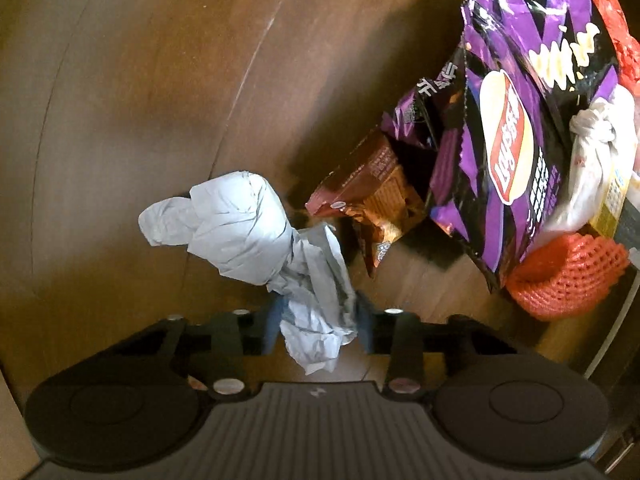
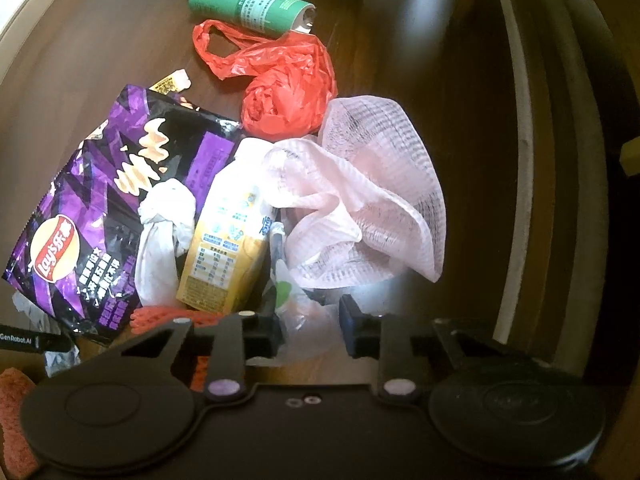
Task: Collect trash
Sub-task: 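Lower both tools to the floor trash and close the right gripper on the clear wrapper, then grasp the crumpled white paper with the left gripper while the right gripper lifts the clear wrapper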
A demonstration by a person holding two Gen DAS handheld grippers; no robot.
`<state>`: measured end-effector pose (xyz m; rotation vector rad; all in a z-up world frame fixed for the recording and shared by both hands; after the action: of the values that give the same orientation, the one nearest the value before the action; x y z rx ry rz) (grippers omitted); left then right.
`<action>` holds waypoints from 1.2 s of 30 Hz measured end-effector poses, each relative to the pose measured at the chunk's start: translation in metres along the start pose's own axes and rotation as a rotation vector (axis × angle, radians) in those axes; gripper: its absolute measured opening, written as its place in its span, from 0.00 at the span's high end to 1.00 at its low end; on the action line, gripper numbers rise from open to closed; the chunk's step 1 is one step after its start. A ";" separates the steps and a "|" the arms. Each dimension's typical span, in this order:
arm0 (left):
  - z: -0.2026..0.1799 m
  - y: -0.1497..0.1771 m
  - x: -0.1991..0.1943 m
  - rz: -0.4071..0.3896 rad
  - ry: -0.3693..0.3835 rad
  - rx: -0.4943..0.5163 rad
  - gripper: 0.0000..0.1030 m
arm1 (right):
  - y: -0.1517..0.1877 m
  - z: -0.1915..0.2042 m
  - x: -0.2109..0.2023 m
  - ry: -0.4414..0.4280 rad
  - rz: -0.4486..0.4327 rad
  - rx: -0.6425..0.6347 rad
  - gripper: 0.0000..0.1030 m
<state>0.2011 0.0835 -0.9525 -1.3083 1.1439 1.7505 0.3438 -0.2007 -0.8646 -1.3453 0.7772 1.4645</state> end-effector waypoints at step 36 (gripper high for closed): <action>0.032 0.059 -0.405 -0.391 0.180 0.076 0.90 | -0.004 0.083 -0.329 -0.065 -0.230 0.096 0.85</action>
<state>0.2498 0.0873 -0.5445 -1.5469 0.9593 1.3157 0.2936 -0.1983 -0.5287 -1.2634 0.6210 1.2677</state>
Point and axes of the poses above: each gripper's, at about its wrist camera, not at the fingertips, and x roughly the way its jaws point, z to its left, y to its underside, the point moved 9 cm from there along x, roughly the way its jaws point, and after that the axes turned 12 degrees about -y, right-handed, at the moved point
